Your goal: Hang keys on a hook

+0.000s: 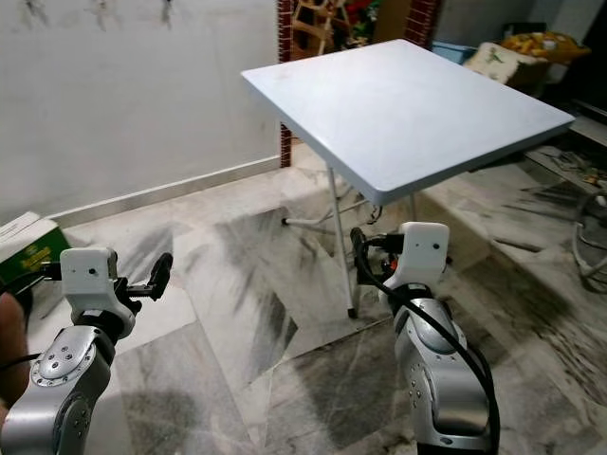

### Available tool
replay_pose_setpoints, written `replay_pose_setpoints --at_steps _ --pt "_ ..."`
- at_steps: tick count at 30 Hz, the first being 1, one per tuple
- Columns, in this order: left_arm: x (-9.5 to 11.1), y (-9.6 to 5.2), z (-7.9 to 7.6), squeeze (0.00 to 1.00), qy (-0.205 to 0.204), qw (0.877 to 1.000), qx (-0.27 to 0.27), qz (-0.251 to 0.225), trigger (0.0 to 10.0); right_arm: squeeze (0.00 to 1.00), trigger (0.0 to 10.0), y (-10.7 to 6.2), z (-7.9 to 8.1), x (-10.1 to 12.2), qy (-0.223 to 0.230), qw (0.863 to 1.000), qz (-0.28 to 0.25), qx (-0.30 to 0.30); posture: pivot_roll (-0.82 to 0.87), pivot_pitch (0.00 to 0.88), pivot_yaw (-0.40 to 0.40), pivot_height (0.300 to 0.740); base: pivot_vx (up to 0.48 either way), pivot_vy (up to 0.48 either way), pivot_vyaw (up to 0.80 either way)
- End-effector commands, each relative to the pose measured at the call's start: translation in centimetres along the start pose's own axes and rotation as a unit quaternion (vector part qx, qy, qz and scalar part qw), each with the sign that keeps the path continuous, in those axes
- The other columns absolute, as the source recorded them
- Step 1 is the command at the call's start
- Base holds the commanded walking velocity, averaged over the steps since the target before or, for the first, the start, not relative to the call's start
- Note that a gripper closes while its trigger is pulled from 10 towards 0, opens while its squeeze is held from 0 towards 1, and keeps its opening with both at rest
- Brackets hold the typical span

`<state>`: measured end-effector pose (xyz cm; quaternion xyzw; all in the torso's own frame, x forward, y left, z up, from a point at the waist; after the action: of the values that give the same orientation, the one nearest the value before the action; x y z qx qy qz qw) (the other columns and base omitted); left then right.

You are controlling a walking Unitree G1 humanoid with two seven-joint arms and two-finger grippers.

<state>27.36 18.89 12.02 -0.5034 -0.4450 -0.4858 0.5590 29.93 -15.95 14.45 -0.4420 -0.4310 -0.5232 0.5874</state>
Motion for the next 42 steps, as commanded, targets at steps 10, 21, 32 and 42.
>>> replay_pose_setpoints --at_steps 10,21,32,42 --pt "-0.12 -0.15 0.06 0.00 -0.012 1.000 -0.002 0.000 10.0 0.00 10.0 -0.13 -0.02 0.38 -0.003 1.000 -0.007 0.001 0.10 0.025 -0.015 0.740 0.316 0.000 0.00" --pt "-0.02 -0.08 -0.08 0.00 -0.013 1.000 -0.006 -0.001 10.0 0.00 10.0 -0.11 -0.04 0.31 -0.003 1.000 -0.006 0.000 0.10 0.025 -0.014 0.740 0.347 0.000 0.00" --pt "-0.10 -0.06 -0.25 0.00 -0.013 1.000 -0.009 0.001 10.0 0.00 10.0 -0.10 -0.04 0.20 -0.002 1.000 -0.004 0.000 0.10 0.027 -0.014 0.740 0.350 0.000 -0.49" --pt "-0.30 -0.09 -0.48 0.00 -0.014 1.000 -0.015 0.008 10.0 0.00 10.0 -0.08 -0.01 0.00 -0.001 1.000 0.000 0.001 0.10 0.029 -0.015 0.740 0.316 0.000 -0.80"
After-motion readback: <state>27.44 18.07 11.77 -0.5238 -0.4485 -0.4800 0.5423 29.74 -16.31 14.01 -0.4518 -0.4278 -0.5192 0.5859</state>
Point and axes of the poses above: a point about 5 cm out from each wrist's last joint towards the gripper, its own y axis pointing out of the wrist towards the gripper, its own x axis along the axis of the wrist's last joint, z = x × y, the point moved 2 cm from there along y, pointing out of the wrist towards the gripper, and after that the axes turned 8 degrees about y, right-handed, at the moved point
